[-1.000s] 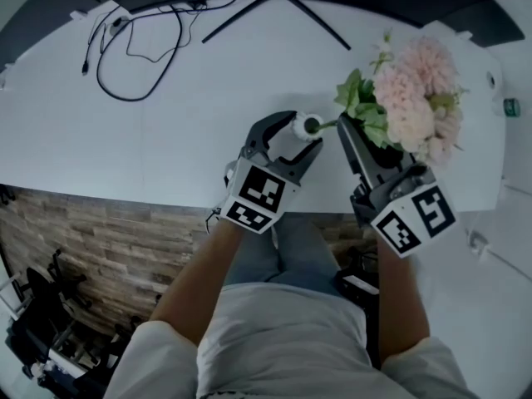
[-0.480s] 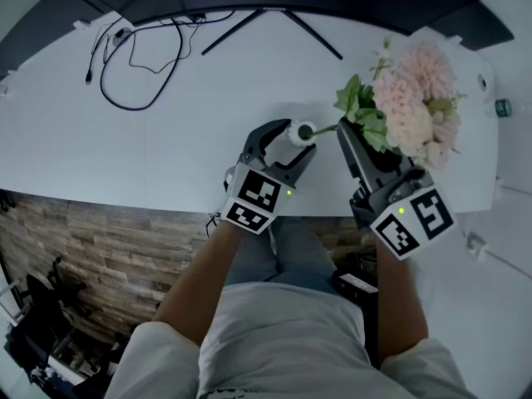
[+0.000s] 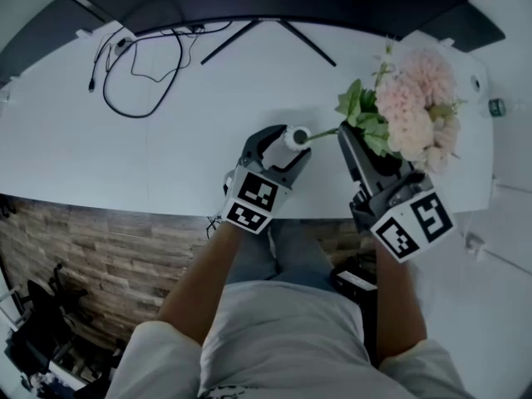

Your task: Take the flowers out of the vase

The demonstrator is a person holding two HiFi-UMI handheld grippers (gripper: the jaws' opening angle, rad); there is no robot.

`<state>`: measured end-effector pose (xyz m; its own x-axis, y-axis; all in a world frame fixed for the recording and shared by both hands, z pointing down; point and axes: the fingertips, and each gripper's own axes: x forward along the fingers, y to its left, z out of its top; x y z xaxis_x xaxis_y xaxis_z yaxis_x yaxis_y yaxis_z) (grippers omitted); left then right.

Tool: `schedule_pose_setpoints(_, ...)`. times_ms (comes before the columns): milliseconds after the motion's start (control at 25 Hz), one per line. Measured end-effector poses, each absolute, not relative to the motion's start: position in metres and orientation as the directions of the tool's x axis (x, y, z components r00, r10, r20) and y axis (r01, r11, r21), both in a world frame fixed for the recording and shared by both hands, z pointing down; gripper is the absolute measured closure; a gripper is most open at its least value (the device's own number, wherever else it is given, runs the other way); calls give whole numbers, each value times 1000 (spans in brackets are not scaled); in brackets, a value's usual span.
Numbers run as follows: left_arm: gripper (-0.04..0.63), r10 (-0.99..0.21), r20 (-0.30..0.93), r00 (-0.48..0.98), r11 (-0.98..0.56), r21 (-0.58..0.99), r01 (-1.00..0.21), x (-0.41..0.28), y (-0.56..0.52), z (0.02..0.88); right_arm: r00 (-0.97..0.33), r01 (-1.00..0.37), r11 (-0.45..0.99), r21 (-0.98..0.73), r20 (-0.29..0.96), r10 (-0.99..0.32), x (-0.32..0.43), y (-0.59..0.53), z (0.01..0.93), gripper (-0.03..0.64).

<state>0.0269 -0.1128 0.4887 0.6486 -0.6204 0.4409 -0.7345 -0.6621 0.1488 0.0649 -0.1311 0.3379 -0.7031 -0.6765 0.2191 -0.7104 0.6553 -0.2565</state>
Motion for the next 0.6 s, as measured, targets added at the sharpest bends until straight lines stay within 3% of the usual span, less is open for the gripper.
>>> schedule_pose_setpoints(600,339,-615,449,649,-664,149,-733,27,-112,491,-692,-720,645,-254,189,-697,75,-129,318,520)
